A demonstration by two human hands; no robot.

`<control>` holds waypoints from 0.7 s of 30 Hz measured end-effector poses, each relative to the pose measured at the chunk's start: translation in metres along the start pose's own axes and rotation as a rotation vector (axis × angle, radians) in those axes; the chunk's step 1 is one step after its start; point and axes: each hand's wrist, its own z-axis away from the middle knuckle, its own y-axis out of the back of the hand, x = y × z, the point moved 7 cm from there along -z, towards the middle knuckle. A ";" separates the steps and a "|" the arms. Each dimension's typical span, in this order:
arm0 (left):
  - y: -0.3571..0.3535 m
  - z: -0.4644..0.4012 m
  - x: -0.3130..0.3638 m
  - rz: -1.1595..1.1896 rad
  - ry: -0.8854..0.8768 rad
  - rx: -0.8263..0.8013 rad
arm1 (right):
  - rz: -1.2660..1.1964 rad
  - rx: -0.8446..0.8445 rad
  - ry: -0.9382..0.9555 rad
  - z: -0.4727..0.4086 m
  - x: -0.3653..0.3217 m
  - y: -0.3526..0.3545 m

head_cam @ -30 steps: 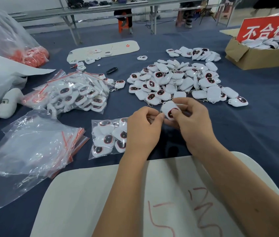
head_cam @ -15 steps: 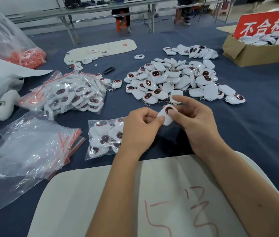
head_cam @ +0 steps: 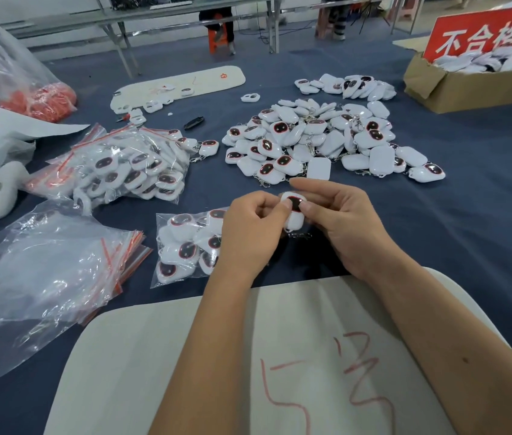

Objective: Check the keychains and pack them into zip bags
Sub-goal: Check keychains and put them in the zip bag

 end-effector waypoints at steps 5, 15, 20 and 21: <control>0.002 -0.003 -0.005 0.012 0.040 -0.016 | 0.023 -0.044 0.011 0.003 -0.004 -0.005; 0.005 -0.003 -0.005 0.108 -0.007 0.043 | 0.180 0.097 0.033 0.006 -0.009 0.000; 0.002 0.000 0.000 0.103 -0.085 0.042 | 0.234 0.116 0.081 0.008 -0.016 0.000; 0.001 0.001 0.001 0.096 -0.096 0.030 | 0.254 0.121 0.087 0.008 -0.017 0.001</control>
